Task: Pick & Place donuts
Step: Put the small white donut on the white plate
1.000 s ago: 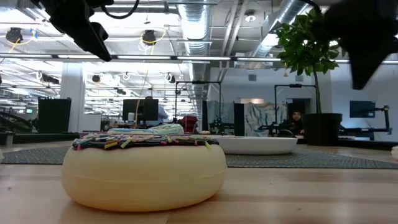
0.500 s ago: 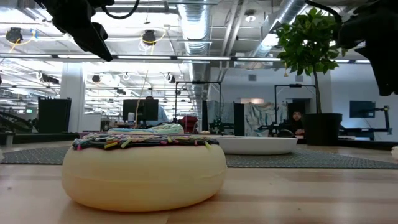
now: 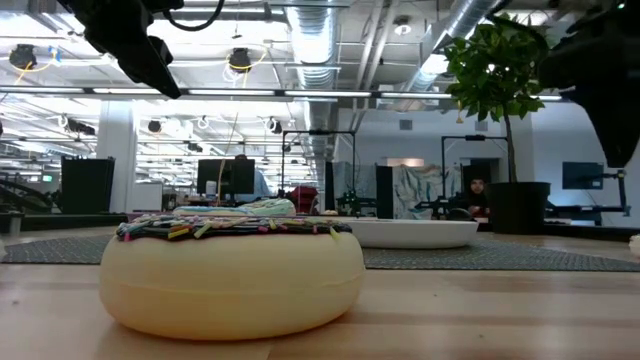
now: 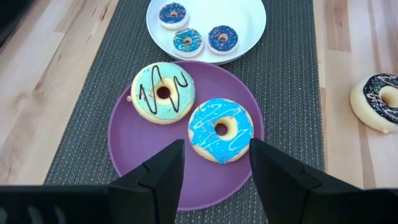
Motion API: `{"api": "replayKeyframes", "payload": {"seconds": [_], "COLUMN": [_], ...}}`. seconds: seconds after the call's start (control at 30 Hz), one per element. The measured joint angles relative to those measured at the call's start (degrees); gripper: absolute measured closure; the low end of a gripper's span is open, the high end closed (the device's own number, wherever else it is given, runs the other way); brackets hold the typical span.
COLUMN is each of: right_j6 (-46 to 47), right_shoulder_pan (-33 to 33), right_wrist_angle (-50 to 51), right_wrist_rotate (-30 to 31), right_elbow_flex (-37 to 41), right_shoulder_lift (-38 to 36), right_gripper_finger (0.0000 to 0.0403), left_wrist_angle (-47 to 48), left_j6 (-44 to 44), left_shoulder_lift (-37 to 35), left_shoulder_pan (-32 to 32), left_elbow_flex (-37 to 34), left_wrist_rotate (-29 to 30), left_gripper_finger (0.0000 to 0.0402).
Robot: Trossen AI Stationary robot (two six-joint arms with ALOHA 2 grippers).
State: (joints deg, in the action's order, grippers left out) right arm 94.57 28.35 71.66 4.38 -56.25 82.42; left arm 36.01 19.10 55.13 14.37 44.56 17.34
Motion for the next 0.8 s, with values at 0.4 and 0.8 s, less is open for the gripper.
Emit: {"api": "replayKeyframes", "payload": {"seconds": [0.4,0.8], "right_j6": [-4.38,-1.56], "right_shoulder_pan": [-0.76,-2.73], "right_wrist_angle": [-4.61,-20.6], "right_wrist_rotate": [-4.72,-7.49], "right_elbow_flex": [1.06,13.43], "right_shoulder_lift": [4.5,-1.04], "right_gripper_finger": [0.0097,0.0097], "left_wrist_angle": [0.0,-0.02], "left_j6": [0.21,1.66], "left_shoulder_lift": [0.0,0.0], "left_shoulder_pan": [-0.01,0.0], "left_elbow_flex": [0.0,0.02], "left_wrist_rotate": [0.0,0.02], "left_gripper_finger": [0.0229,0.0229]}}
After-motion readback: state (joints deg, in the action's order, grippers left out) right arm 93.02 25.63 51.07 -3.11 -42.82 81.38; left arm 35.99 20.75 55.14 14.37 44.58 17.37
